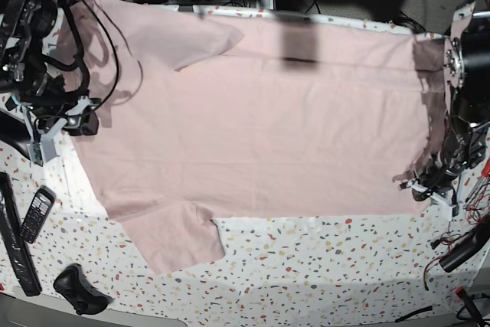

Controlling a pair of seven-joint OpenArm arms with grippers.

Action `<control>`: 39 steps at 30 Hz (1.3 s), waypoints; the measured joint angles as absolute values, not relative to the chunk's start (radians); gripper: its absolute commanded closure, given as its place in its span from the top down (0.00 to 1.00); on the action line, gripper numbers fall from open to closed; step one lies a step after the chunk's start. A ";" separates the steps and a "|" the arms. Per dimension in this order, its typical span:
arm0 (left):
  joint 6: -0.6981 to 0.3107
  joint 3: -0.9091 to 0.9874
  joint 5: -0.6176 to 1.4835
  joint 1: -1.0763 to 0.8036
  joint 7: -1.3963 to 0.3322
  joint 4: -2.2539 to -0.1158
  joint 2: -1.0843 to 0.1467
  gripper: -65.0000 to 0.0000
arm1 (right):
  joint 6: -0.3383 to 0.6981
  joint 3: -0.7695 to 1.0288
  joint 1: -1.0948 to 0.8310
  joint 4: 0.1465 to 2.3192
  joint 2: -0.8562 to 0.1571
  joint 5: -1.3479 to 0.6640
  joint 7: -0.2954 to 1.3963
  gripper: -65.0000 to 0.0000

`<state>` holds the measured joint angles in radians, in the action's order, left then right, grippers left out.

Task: Fold the T-shirt properly
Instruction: 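Slide both grippers along the side edges toward the hem, then lift the hem side and fold it over onto the shirt body with both grippers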

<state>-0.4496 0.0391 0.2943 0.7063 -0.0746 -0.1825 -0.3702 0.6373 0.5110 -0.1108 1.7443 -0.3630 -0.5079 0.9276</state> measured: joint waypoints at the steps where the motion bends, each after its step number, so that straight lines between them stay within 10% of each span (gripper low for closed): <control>1: -0.451 0.039 0.294 0.704 -0.070 -0.183 -0.373 0.00 | 0.637 0.511 -0.111 1.744 -0.363 -0.508 0.897 0.27; 18: -0.464 0.039 0.289 0.699 -0.067 -0.182 -0.386 0.00 | 0.582 0.216 0.523 1.044 -0.469 -0.335 0.803 0.27; 26: -0.464 0.039 0.291 0.700 -0.078 -0.182 -0.388 0.00 | 0.557 0.073 0.797 0.513 -0.468 -0.139 0.567 0.43; 39: -0.464 0.039 0.292 0.699 -0.077 -0.182 -0.388 0.00 | 0.481 0.012 0.841 0.247 -0.468 -0.070 0.473 0.42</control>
<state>-0.4641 0.0391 0.2916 0.6987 -0.0772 -0.1822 -0.3878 0.4812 0.0124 0.8406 0.2470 -0.4679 -0.0700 0.4728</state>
